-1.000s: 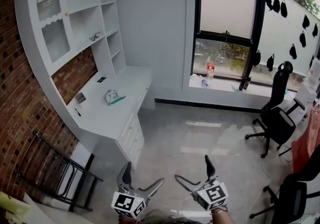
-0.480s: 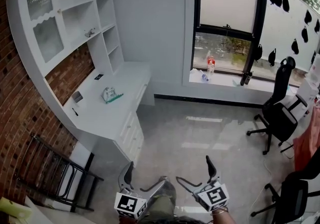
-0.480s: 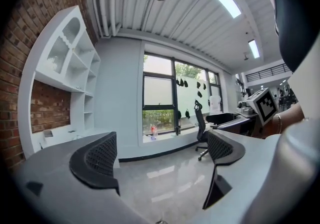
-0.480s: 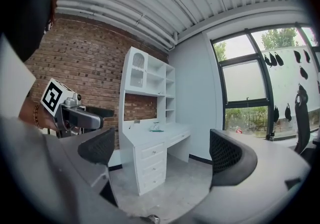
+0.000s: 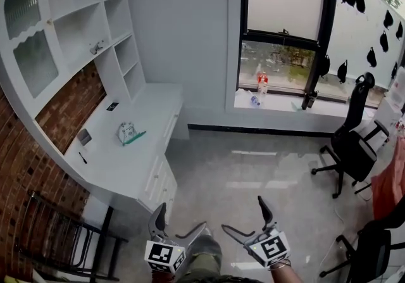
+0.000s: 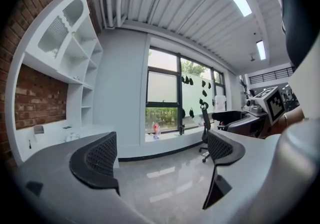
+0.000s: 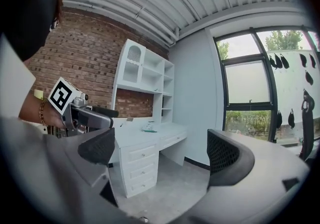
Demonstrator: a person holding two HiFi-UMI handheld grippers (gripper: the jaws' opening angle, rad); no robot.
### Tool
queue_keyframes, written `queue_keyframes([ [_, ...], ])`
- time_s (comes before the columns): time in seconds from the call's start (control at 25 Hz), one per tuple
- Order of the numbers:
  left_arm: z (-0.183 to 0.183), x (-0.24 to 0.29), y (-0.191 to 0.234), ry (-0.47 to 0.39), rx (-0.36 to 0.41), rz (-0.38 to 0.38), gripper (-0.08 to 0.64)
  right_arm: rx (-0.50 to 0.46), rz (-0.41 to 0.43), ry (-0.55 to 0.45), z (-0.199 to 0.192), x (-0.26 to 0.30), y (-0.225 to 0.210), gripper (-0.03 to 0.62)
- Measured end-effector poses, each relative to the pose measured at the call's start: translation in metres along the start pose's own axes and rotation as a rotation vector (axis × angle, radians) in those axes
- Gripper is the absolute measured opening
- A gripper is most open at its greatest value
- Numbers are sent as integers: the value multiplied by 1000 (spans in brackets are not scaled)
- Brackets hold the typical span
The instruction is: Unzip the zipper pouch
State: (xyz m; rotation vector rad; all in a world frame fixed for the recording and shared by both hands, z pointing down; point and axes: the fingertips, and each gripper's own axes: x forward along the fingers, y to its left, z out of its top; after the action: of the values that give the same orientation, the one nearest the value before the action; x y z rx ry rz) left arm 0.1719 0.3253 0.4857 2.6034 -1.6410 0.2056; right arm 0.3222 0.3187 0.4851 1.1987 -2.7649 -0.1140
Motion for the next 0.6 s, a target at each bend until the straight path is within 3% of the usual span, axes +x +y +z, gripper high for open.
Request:
queue_keyframes([
  [0.16, 12, 41, 39, -6, -34, -2, 566, 33, -2, -11, 4, 45, -28, 566],
  [0.6, 50, 142, 161, -23, -13, 33, 566, 69, 33, -37, 28, 191, -91, 563],
])
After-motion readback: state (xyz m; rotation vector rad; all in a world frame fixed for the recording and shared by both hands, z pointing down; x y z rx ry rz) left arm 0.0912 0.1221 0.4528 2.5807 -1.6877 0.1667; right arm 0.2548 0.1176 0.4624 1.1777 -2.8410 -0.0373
